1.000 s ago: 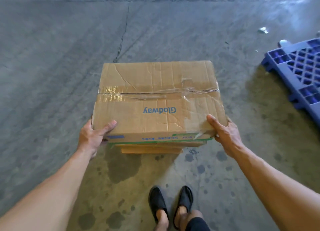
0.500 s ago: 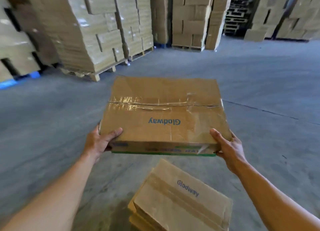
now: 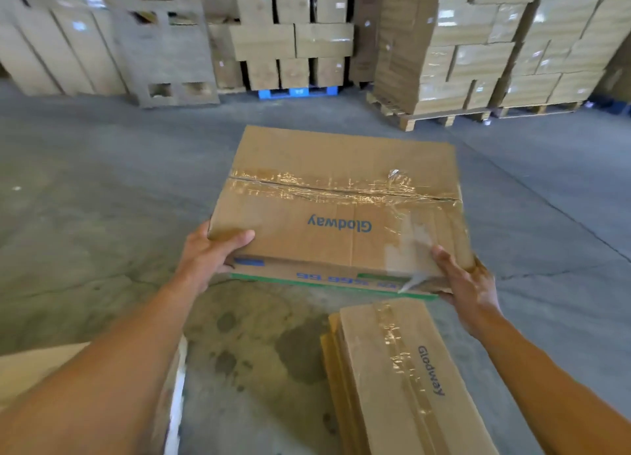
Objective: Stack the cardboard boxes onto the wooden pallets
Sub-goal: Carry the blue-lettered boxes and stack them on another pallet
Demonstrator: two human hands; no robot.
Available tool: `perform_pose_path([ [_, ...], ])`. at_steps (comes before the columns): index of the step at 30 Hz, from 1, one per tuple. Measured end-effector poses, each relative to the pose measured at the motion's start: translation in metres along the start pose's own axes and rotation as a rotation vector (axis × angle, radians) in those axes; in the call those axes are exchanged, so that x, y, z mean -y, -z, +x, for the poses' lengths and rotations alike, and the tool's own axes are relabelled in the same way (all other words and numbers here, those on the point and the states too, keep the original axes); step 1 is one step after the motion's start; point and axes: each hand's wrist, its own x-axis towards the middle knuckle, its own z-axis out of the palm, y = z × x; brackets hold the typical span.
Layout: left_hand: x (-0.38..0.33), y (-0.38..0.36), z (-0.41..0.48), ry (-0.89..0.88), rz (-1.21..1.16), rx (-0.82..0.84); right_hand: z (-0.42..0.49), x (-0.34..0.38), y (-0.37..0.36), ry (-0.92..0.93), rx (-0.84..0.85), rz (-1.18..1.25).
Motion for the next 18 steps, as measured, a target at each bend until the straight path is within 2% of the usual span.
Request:
perform_pose_path([
  [6,0.023,0.100,-0.114,0.006,-0.003,-0.183,-0.081,-0.024,-0.042,0.043,0.135,0.013],
  [10,0.046,0.160,-0.199,0.025,-0.009,-0.268,-0.148,-0.053,-0.059,-0.004,0.192,0.029],
  [15,0.072,0.221,-0.295,0.065,0.011,-0.388,-0.220,-0.087,-0.074,-0.109,0.393,0.076],
  [18,0.084,0.246,-0.339,0.097,0.019,-0.472,-0.248,-0.098,-0.088,-0.109,0.517,-0.006],
])
